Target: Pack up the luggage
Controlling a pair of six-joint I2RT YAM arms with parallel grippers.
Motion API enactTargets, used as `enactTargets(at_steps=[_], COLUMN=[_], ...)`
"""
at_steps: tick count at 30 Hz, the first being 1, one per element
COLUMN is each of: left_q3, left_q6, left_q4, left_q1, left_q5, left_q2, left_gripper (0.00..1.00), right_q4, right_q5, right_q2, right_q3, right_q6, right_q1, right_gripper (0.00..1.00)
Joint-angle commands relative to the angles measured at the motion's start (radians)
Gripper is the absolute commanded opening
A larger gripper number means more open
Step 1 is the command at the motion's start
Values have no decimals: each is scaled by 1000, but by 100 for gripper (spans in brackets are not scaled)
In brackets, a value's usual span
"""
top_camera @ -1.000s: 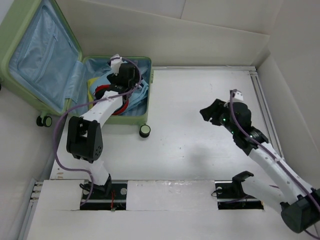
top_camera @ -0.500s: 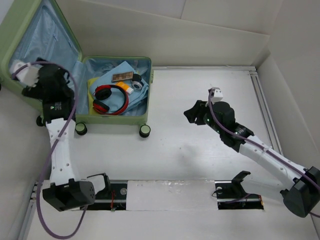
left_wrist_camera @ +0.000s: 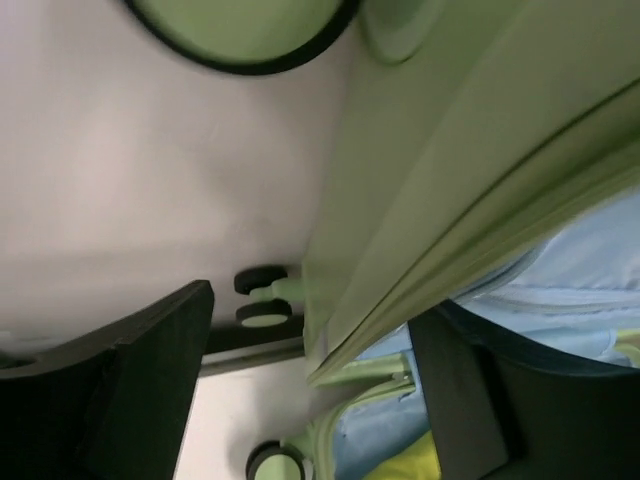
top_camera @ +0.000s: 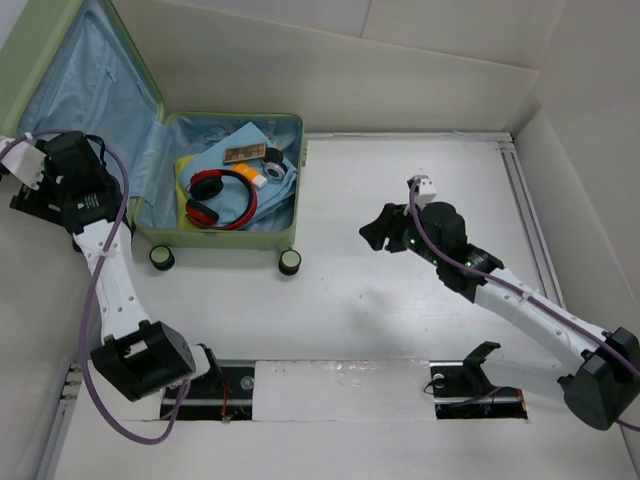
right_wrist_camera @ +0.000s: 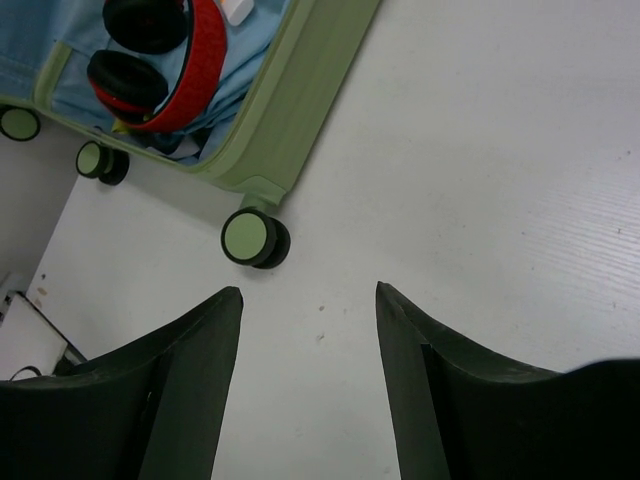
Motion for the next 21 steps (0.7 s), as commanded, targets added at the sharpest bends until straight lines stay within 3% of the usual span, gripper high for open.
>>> enactTargets(at_steps=[1, 8, 10, 11, 12, 15, 21], left_q3=[106, 252, 270, 281, 281, 212, -165], left_q6=[64, 99, 110, 110, 89, 56, -32], left_q4=[33, 34, 34, 34, 34, 71, 238], left_q1=[0, 0, 0, 0, 0, -38, -333], left_q5=[-53, -55, -55, -44, -34, 19, 169], left_q2=[33, 148, 172, 173, 173, 96, -261], left_gripper=[71, 56, 37, 16, 2, 0, 0], right_q4=[63, 63, 63, 63, 63, 63, 53], right_q5=[-33, -46, -46, -46, -46, -46, 2], right_q2=[15, 60, 69, 69, 78, 78, 60], right_q3=[19, 29, 29, 29, 38, 38, 38], right_q6=[-21, -21, -21, -21, -21, -30, -30], right_q1=[5, 24, 24, 33, 33, 42, 42], right_gripper=[62, 62, 62, 62, 62, 62, 62])
